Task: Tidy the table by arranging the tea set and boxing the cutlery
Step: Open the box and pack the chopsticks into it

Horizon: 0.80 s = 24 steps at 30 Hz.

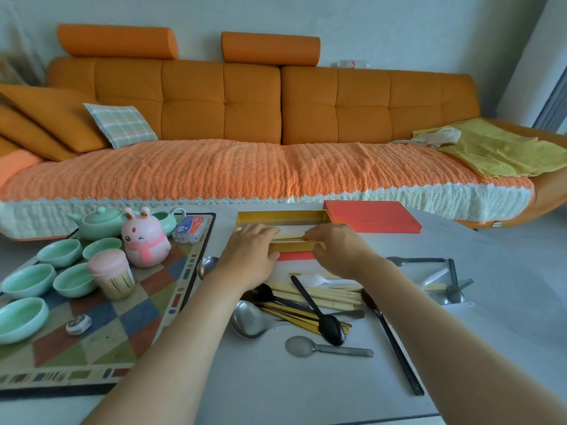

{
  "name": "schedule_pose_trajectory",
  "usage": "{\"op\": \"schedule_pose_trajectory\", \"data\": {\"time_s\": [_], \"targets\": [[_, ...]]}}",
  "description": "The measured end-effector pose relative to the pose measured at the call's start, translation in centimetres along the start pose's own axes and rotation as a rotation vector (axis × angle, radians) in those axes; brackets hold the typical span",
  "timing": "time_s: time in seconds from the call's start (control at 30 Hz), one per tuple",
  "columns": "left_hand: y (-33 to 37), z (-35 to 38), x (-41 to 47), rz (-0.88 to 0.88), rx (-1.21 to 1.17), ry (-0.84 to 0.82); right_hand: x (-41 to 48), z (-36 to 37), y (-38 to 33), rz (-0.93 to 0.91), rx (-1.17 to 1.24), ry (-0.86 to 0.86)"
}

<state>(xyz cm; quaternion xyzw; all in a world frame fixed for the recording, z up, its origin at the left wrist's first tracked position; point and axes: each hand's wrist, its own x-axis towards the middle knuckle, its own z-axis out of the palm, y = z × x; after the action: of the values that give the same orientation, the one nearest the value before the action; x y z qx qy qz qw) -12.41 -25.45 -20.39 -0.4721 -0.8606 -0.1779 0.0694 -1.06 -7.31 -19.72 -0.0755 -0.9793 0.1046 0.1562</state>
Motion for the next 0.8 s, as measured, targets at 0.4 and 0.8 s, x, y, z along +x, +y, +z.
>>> {"op": "schedule_pose_trajectory", "data": {"time_s": [0.4, 0.8], "targets": [[4.2, 1.1, -0.7, 0.150, -0.073, -0.007, -3.6, -3.3, 1.1, 0.100, -0.033, -0.218], [4.3, 1.1, -0.7, 0.116, -0.046, -0.072, -4.1, -2.3, 0.9, 0.182, 0.014, -0.215]]}}
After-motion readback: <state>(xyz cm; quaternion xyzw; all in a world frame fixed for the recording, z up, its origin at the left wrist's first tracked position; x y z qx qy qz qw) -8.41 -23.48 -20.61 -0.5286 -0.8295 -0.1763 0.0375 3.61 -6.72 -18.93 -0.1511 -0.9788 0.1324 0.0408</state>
